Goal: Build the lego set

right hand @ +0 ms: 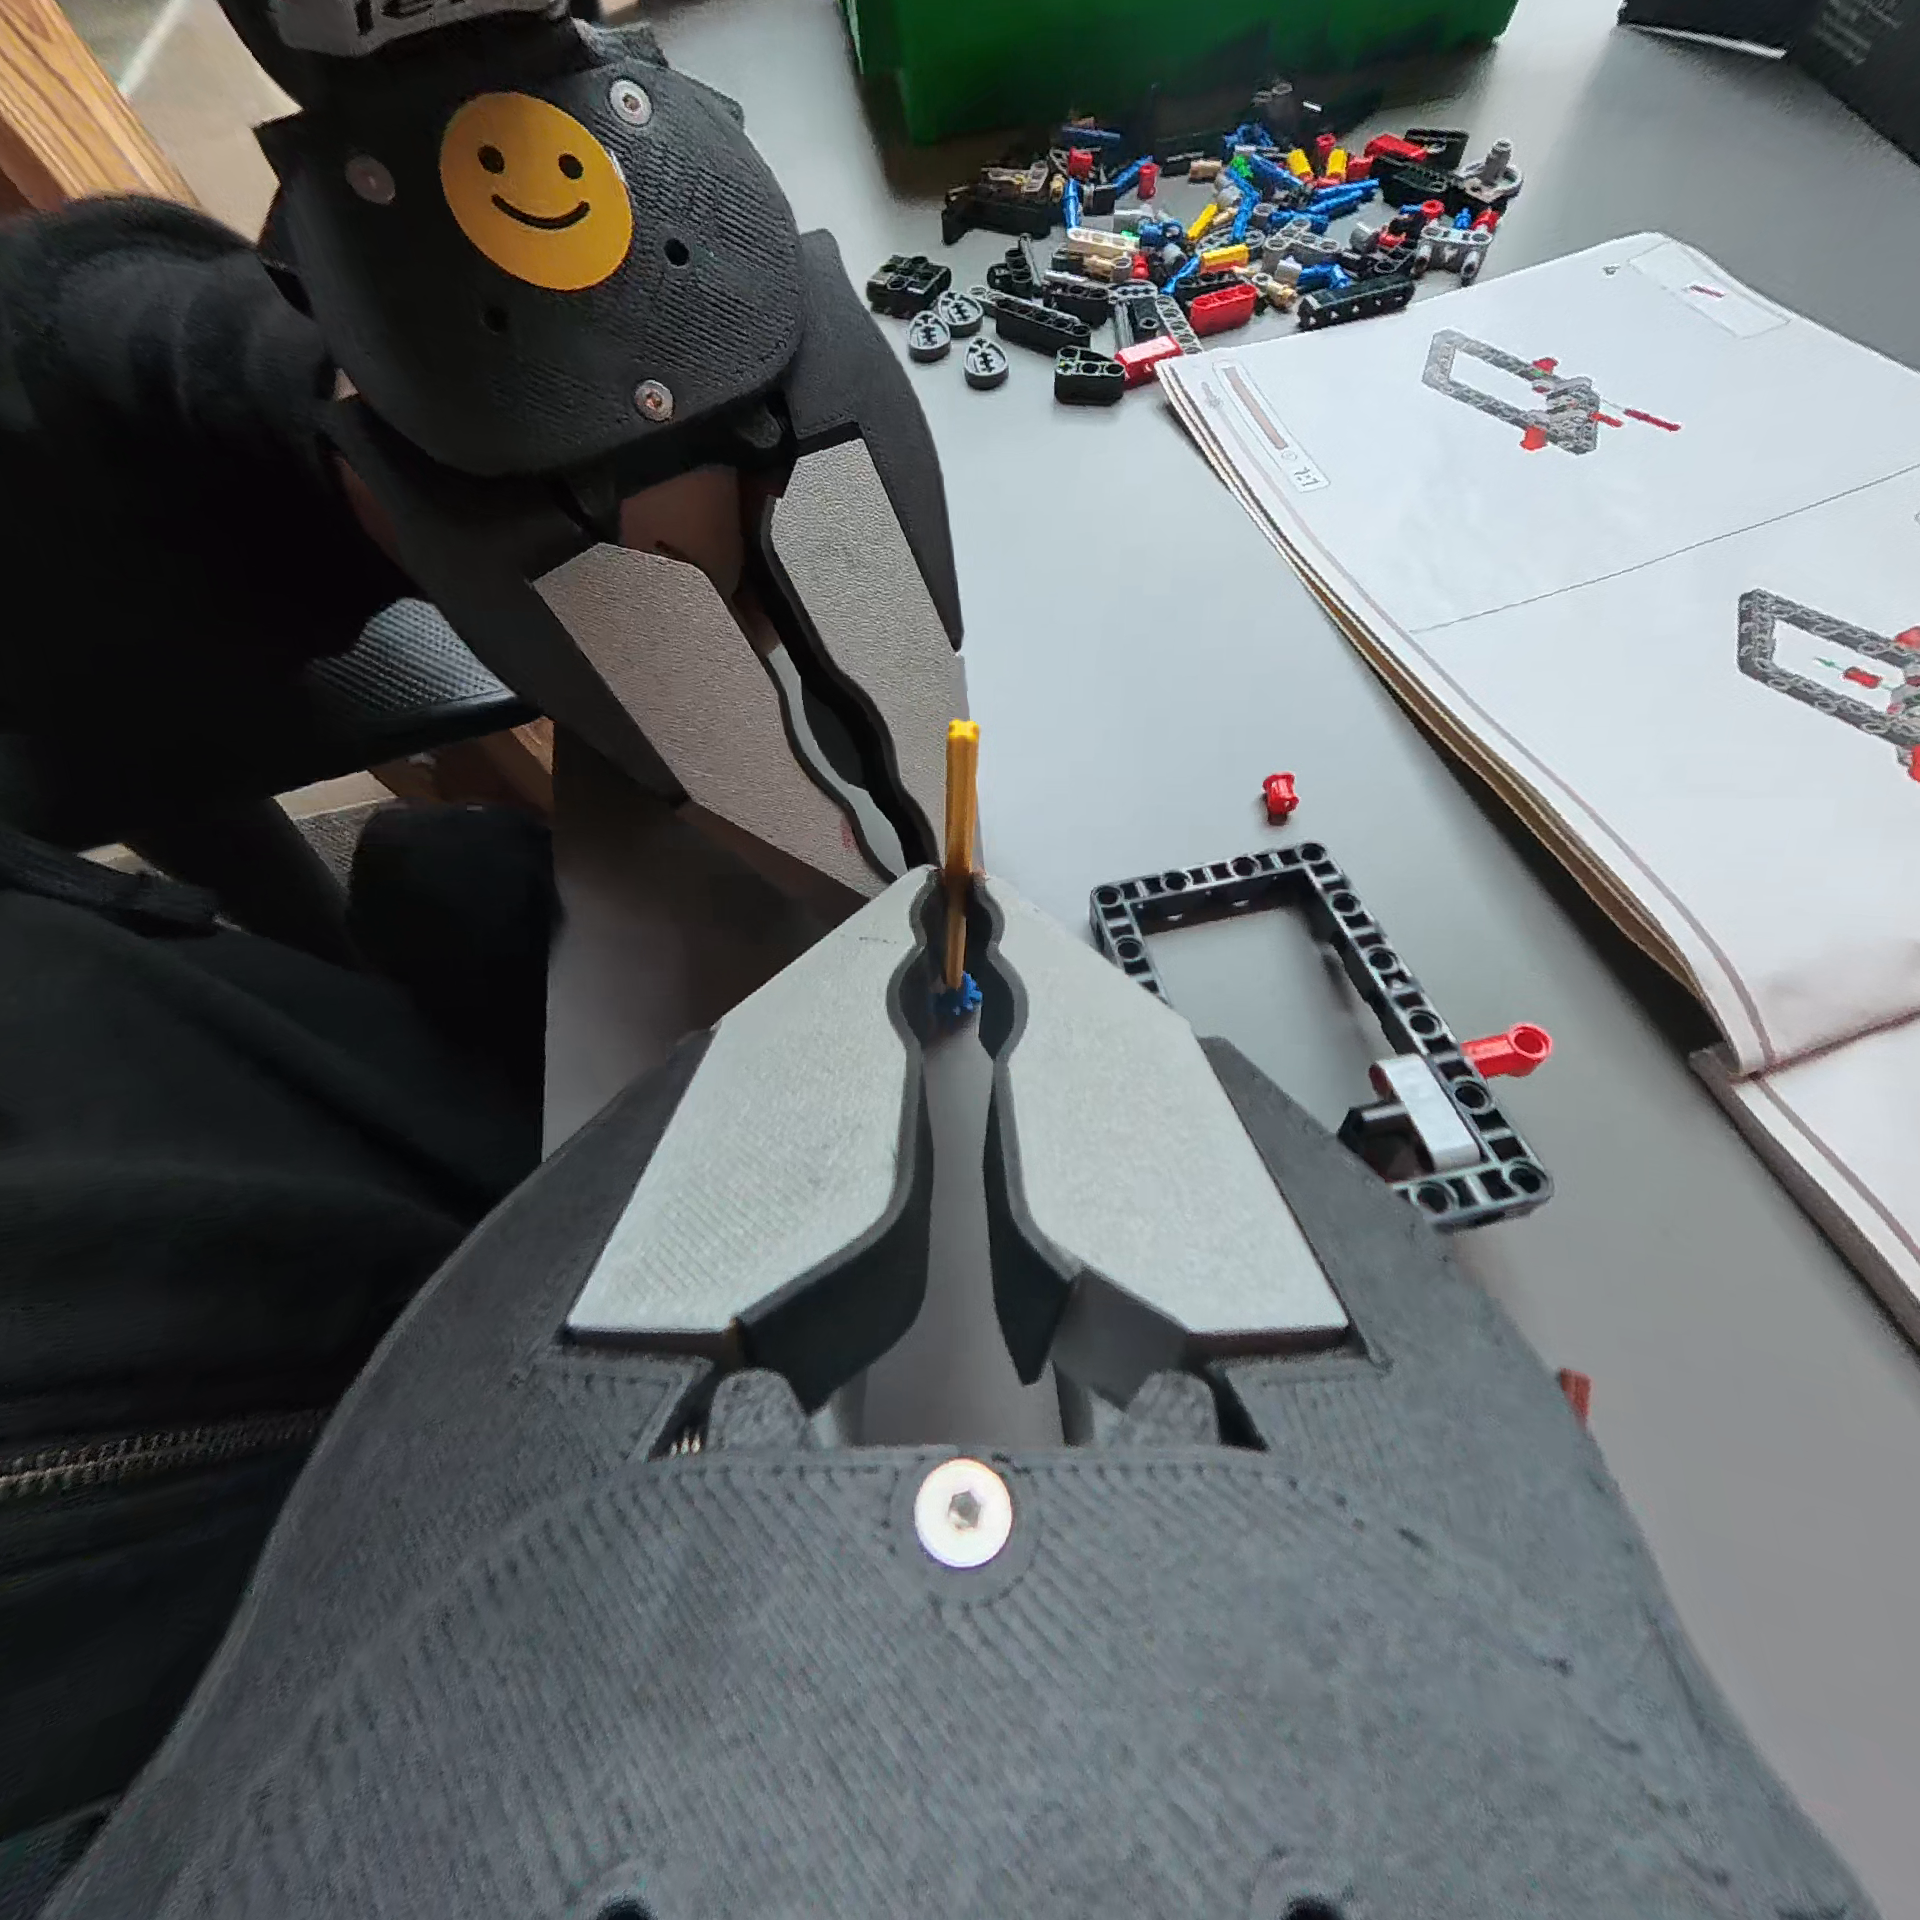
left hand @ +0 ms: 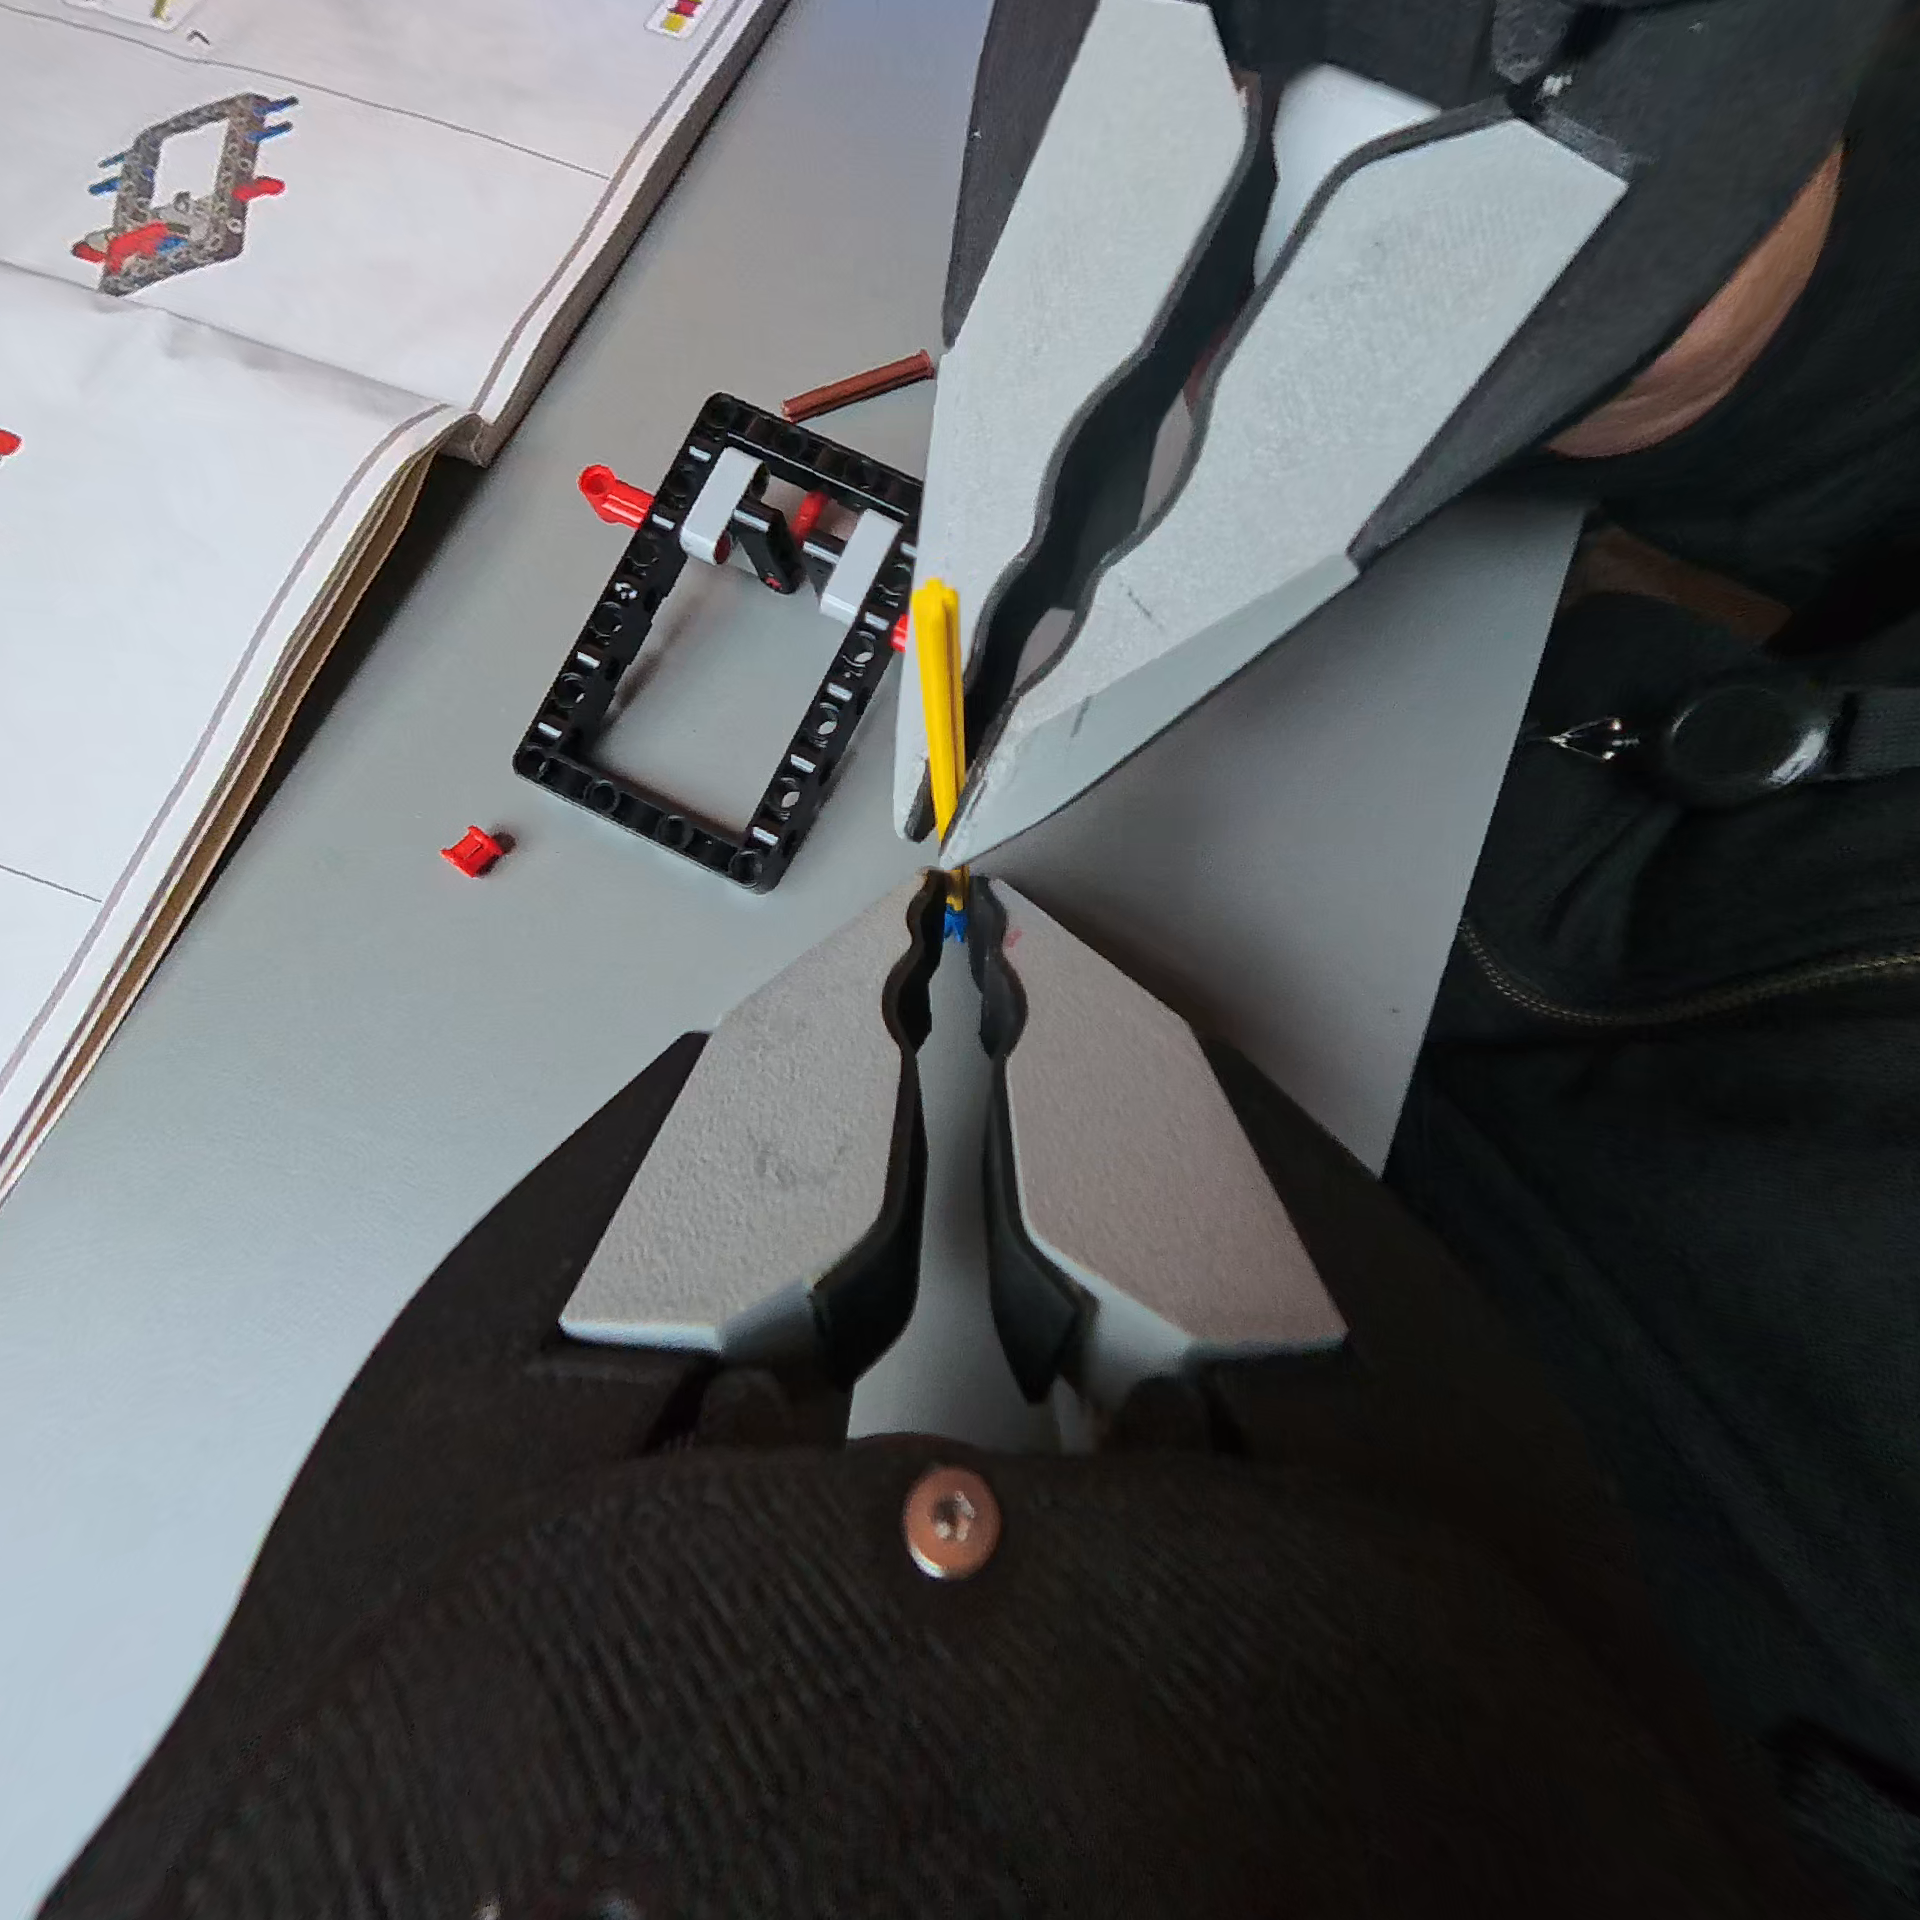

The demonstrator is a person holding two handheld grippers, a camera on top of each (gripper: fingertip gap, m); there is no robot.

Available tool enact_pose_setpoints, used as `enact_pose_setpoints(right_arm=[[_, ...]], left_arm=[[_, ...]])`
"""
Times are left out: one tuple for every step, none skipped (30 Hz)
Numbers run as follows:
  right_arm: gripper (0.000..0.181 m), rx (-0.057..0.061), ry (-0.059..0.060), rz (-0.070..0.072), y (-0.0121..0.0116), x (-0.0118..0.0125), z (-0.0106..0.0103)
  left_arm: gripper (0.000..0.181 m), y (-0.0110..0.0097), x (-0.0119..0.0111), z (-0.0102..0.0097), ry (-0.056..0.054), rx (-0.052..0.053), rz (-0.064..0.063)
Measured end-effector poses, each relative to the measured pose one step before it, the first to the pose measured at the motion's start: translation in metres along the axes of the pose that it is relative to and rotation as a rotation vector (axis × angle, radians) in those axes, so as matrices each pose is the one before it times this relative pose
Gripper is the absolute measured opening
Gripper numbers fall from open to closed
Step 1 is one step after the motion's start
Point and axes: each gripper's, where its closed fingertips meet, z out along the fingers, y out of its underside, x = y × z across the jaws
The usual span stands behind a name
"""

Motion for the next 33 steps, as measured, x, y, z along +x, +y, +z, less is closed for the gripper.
enact_pose_setpoints(right_arm=[[0.001, -0.0032, 0.0028, -0.0106, -0.00108, -0.00023, 0.00172], [0.001, -0.0069, -0.0061, 0.0036, -0.00049, -0.00019, 0.00082], [0.001, -0.0033, -0.0051, 0.0106, -0.00034, 0.00071, 0.00020], [0.001, 0.0051, 0.0005, 0.0095, -0.00050, 0.00147, 0.00006], [0.001, 0.0081, -0.0001, 0.0091, -0.00059, 0.00123, -0.00046], [0.001, 0.0082, -0.0043, 0.0130, -0.00096, 0.00067, -0.00114], [0.001, 0.0124, -0.0047, 0.0141, -0.00218, 0.00066, -0.00171], [0.001, 0.0150, -0.0007, 0.0134, -0.00264, 0.00135, -0.00228], [0.001, 0.0108, 0.0052, 0.0137, -0.00239, 0.00248, -0.00239], [0.001, 0.0073, 0.0001, 0.0113, -0.00214, 0.00179, -0.00225], [0.001, 0.0015, -0.0041, 0.0099, -0.00148, 0.00095, -0.00150], [0.001, -0.0013, -0.0063, 0.0069, -0.00109, 0.00034, -0.00091], [0.001, -0.0023, -0.0013, 0.0037, -0.00075, 0.00058, -0.00049], [0.001, -0.0045, 0.0028, 0.0001, -0.00015, 0.00085, 0.00009], [0.001, -0.0054, 0.0028, -0.0023, 0.00009, 0.00026, 0.00052], [0.001, -0.0019, -0.0013, -0.0022, -0.00063, -0.00077, 0.00072], [0.001, -0.0041, -0.0043, -0.0033, -0.00060, -0.00154, 0.00101], [0.001, -0.0177, -0.0016, -0.0071, 0.00084, -0.00112, 0.00173], [0.001, -0.0303, 0.0022, -0.0099, 0.00203, -0.00050, 0.00225], [0.001, -0.0297, 0.0041, -0.0114, 0.00140, -0.00029, 0.00176], [0.001, -0.0152, 0.0038, -0.0130, -0.00087, -0.00036, 0.00077], [0.001, -0.0063, 0.0078, -0.0091, -0.00227, 0.00056, -0.00023], [0.001, -0.0147, 0.0016, -0.0033, -0.00098, 0.00077, -0.00010], [0.001, -0.0167, -0.0039, 0.0021, -0.00051, 0.00075, 0.00005], [0.001, -0.0055, -0.0048, 0.0032, -0.00126, 0.00099, -0.00008], [0.001, 0.0130, -0.0044, 0.0002, -0.00309, 0.00112, -0.00115], [0.001, 0.0285, -0.0058, -0.0032, -0.00460, 0.00059, -0.00334], [0.007, 0.0365, 0.0021, 0.0008, -0.00511, 0.00185, -0.00618], [0.018, 0.0416, 0.0029, 0.0072, -0.00464, 0.00248, -0.00806], [0.023, 0.0530, -0.0085, 0.0152, -0.00491, 0.00143, -0.00887], [0.028, 0.0615, -0.0275, 0.0212, -0.00472, -0.00103, -0.00857], [0.031, 0.0572, -0.0442, 0.0296, -0.00343, -0.00334, -0.00674], [0.033, 0.0393, -0.0499, 0.0350, -0.00128, -0.00477, -0.00405]], left_arm=[[0.002, 0.00009, -0.00041, -0.00029, 0.0071, 0.0007, -0.0107], [0.002, 0.00026, 0.00000, -0.00038, 0.0098, 0.0008, -0.0099], [0.002, -0.00017, -0.00085, -0.00028, 0.0029, 0.0016, -0.0114], [0.002, -0.00039, -0.00169, -0.00022, -0.0069, 0.0030, -0.0093], [0.002, -0.00061, -0.00095, -0.00053, -0.0036, 0.0051, -0.0053], [0.002, -0.00118, 0.00020, -0.00116, 0.0036, 0.0108, -0.0019], [0.003, -0.00209, -0.00048, -0.00215, 0.0037, 0.0179, -0.0077], [0.006, -0.00133, -0.00069, -0.00240, 0.0069, 0.0156, -0.0138], [0.012, 0.00030, -0.00025, -0.00170, 0.0117, 0.0042, -0.0183], [0.018, 0.00079, 0.00020, -0.00097, 0.0109, 0.0000, -0.0174], [0.018, 0.00032, 0.00049, -0.00088, 0.0056, 0.0017, -0.0071], [0.018, -0.00052, -0.00022, -0.00061, -0.0046, 0.0056, 0.0030], [0.019, -0.00110, 0.00021, -0.00038, -0.0050, 0.0060, 0.0049], [0.020, -0.00185, 0.00077, 0.00010, 0.0011, 0.0098, -0.0024], [0.020, -0.00175, 0.00207, 0.00060, 0.0124, 0.0096, -0.0083], [0.020, -0.00147, 0.00147, 0.00101, 0.0120, 0.0064, -0.0132], [0.024, -0.00209, -0.00013, 0.00086, 0.0049, 0.0081, -0.0144], [0.030, -0.00313, -0.00123, 0.00007, -0.0009, 0.0147, -0.0139], [0.027, -0.00400, -0.00086, -0.00108, 0.0002, 0.0207, -0.0068], [0.019, -0.00408, 0.00010, -0.00163, 0.0039, 0.0239, 0.0013], [0.009, -0.00249, -0.00030, -0.00160, -0.0007, 0.0145, 0.0046], [0.006, -0.00125, -0.00197, -0.00082, -0.0101, 0.0093, 0.0109], [0.004, -0.00058, -0.00108, -0.00022, -0.0029, 0.0073, -0.0009], [0.003, -0.00015, -0.00099, 0.00014, 0.0022, 0.0052, -0.0133], [0.003, -0.00163, -0.00118, -0.00034, 0.0033, 0.0174, -0.0136], [0.003, -0.00338, -0.00089, -0.00146, 0.0055, 0.0240, -0.0165], [0.003, -0.00571, 0.00086, -0.00217, 0.0162, 0.0411, -0.0129], [0.003, -0.00654, 0.00002, -0.00256, 0.0153, 0.0466, -0.0263], [0.003, -0.00474, -0.00152, -0.00251, 0.0105, 0.0358, -0.0336], [0.003, -0.00596, -0.00047, -0.00288, 0.0206, 0.0461, -0.0371], [0.003, -0.00995, 0.00046, -0.00358, 0.0302, 0.0734, -0.0505], [0.003, -0.01363, 0.00252, -0.00387, 0.0467, 0.0972, -0.0691], [0.003, -0.01387, 0.00404, -0.00295, 0.0577, 0.1016, -0.0828]])
